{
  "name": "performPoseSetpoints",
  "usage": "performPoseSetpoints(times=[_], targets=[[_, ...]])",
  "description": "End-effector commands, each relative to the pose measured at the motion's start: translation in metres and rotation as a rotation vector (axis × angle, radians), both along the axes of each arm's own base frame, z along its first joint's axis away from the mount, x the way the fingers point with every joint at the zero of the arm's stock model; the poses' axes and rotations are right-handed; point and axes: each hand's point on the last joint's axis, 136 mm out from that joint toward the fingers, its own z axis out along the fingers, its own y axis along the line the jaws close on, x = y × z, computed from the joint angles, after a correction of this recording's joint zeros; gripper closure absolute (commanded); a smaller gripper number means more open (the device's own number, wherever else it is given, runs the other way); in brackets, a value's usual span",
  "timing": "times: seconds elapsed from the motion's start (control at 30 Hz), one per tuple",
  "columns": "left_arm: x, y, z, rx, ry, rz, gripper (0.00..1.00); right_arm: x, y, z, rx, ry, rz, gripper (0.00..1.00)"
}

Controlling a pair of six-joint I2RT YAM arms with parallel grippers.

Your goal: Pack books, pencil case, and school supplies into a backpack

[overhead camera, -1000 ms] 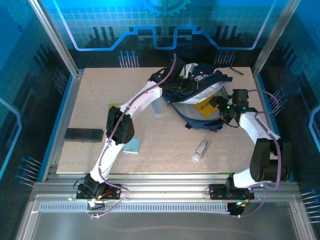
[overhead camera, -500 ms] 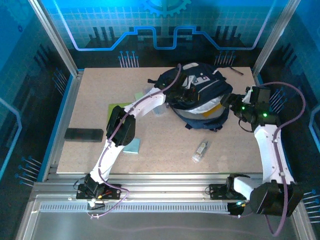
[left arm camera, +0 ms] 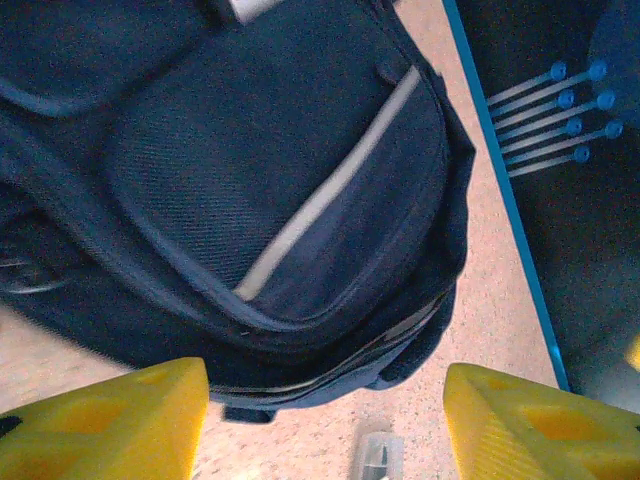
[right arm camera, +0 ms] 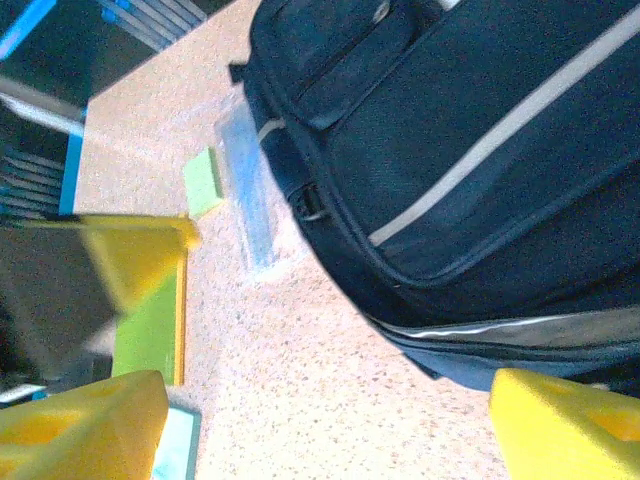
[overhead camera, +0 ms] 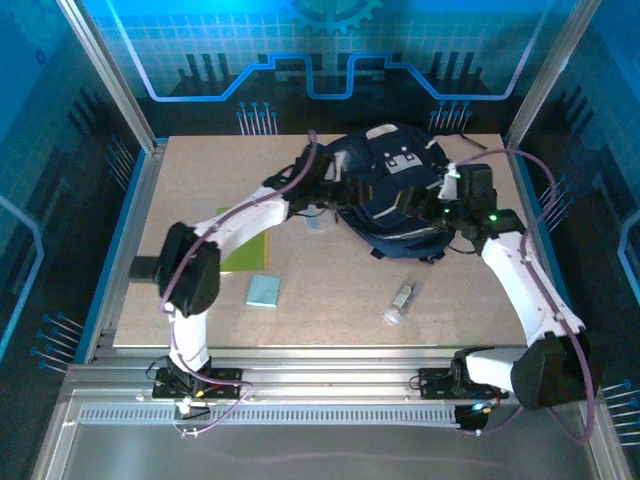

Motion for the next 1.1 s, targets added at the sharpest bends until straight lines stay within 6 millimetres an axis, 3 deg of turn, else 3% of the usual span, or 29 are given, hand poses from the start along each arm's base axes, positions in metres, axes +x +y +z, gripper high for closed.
performPoseSetpoints(times=[0.0, 0.3, 0.5, 0.7, 0.83, 1.07], targets=[[0.007, 0.058, 0.006, 0.058, -0.039, 0.142, 0.35, 0.014, 0.031, -0.001, 0.02, -0.023, 0.049, 0.16], [-0.012, 0.219, -0.044, 0.267, 0.064, 0.467, 0.24, 0.024, 0.135, -0.061, 0.041, 0.065, 0.211, 0.21], [-0.027, 0.3, -0.088, 0.354, 0.174, 0.674, 0.23, 0.026, 0.192, -0.092, 0.034, 0.1, 0.291, 0.25], [-0.039, 0.341, -0.127, 0.408, 0.261, 0.779, 0.23, 0.027, 0.218, -0.115, 0.013, 0.131, 0.317, 0.27], [-0.043, 0.354, -0.152, 0.396, 0.347, 0.8, 0.23, 0.027, 0.222, -0.119, 0.016, 0.139, 0.331, 0.27], [-0.043, 0.36, -0.17, 0.393, 0.489, 0.805, 0.22, 0.026, 0.221, -0.12, 0.007, 0.142, 0.336, 0.26]])
